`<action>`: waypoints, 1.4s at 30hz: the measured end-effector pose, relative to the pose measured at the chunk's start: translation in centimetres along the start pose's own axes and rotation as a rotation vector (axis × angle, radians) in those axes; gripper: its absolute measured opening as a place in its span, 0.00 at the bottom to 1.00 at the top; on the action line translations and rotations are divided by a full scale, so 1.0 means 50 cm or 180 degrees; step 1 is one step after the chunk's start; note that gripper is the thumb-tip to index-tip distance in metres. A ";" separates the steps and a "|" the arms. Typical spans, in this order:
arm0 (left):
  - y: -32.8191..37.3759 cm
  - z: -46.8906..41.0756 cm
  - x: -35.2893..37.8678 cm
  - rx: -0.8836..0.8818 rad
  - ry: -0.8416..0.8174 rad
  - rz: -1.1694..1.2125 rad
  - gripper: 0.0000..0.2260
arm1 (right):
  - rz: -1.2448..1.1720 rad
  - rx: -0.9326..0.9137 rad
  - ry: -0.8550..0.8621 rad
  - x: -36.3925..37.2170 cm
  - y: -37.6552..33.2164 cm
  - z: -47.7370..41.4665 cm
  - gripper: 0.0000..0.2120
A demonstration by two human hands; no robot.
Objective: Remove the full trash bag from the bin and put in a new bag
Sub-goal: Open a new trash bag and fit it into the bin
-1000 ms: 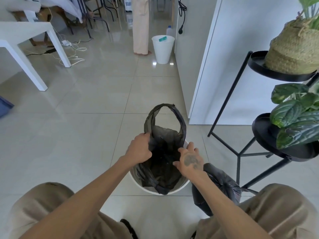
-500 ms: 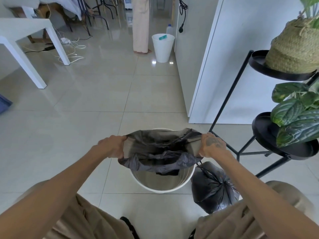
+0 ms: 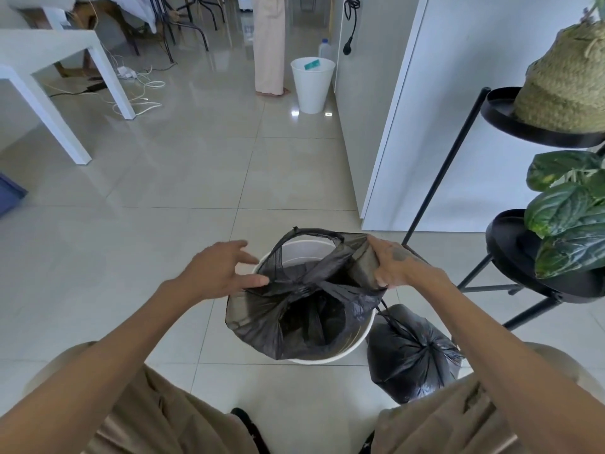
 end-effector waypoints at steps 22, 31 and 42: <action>0.157 -0.119 0.154 0.0442 -0.0174 -0.0171 0.09 | -0.0296 -0.1193 0.1289 -0.003 -0.108 0.062 0.12; 0.122 -0.085 0.110 0.0752 0.0089 -0.0323 0.27 | 0.0657 -0.0986 -0.0901 0.224 -0.151 0.043 0.31; 0.017 -0.067 0.081 -0.0057 -0.0038 -0.1538 0.20 | 0.2468 -0.0908 -0.1226 0.160 -0.085 0.035 0.23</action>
Point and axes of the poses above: each hand's wrist, its own z-axis away from the middle knuckle, its own x-axis out of the palm, y = z × x, the point moved 7 cm from there along -z, towards the middle knuckle, and after that the axes turned 3 degrees about y, right-handed, at the moved point
